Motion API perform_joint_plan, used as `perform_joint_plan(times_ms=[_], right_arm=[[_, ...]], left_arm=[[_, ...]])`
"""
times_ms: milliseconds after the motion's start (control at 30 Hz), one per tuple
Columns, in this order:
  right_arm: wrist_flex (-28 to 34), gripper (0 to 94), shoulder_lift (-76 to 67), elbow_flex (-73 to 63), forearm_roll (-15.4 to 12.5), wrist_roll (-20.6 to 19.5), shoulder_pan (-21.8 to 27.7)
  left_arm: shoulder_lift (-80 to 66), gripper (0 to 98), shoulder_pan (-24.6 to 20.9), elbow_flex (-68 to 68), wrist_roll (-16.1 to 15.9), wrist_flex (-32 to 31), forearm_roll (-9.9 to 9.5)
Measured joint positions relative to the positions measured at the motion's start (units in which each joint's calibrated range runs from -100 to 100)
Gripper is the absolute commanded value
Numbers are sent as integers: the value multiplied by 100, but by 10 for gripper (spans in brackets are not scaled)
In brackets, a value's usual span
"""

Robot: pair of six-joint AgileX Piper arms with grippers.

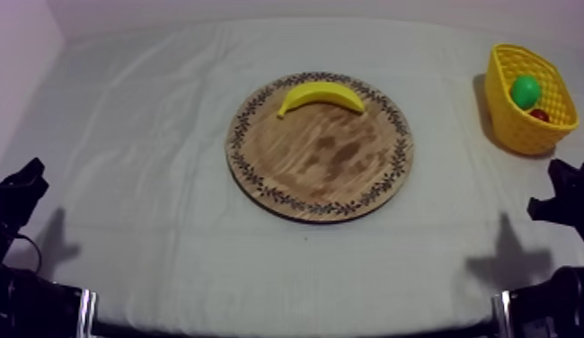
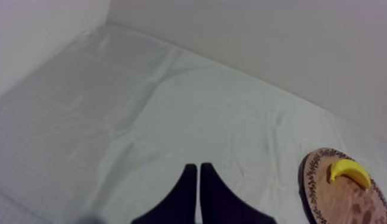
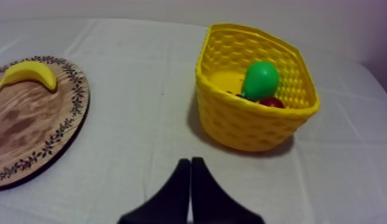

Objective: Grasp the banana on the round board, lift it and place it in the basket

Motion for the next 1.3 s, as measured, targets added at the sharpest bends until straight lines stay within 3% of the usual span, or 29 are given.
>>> perform_joint_plan(times_ms=[167, 267, 700, 767, 967, 1300], right_arm=[[213, 7, 0, -176, -196, -54, -204], [688, 7, 6, -170, -172, 22, -422], [565, 8, 145, -162, -219, 351, -556], [593, 51, 261, -259, -226, 459, -635], [759, 85, 742, -1159, -221, 504, -922], [1696, 52, 2201, -3908, -287, 427, -1457]], left_arm=[[0, 1, 0, 0, 2, 0, 0], [0, 1, 0, 0, 2, 0, 0], [0, 1, 0, 0, 4, 0, 0], [0, 1, 0, 0, 4, 0, 0], [0, 1, 0, 0, 4, 0, 0], [0, 1, 0, 0, 4, 0, 0]])
